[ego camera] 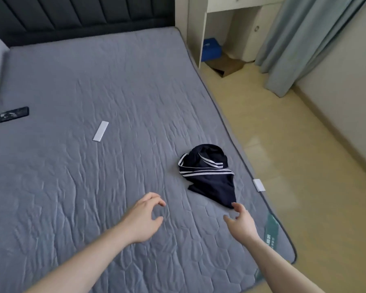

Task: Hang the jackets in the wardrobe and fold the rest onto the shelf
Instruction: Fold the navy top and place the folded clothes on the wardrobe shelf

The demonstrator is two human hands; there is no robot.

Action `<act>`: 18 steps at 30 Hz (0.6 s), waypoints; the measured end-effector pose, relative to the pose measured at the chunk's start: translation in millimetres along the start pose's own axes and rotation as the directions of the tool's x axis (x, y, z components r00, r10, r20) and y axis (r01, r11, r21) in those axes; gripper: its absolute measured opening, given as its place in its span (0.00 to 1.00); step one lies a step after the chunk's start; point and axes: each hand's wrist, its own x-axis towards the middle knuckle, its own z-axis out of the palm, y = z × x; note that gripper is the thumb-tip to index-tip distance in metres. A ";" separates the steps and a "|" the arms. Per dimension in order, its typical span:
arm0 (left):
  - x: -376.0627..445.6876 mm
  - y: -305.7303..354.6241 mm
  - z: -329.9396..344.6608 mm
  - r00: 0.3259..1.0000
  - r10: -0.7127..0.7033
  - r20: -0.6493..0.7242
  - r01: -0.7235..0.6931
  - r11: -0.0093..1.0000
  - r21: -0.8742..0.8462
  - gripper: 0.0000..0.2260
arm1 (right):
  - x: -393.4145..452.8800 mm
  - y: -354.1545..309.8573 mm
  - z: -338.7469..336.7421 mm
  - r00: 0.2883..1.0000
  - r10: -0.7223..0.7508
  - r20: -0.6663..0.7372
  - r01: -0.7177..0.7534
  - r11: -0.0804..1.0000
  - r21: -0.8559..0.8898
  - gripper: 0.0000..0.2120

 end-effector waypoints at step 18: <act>161.9 -90.1 165.1 0.993 -0.111 0.031 0.111 0.994 -0.018 0.13 | 271.2 110.8 102.7 0.929 0.355 -0.108 -0.320 0.913 0.252 0.41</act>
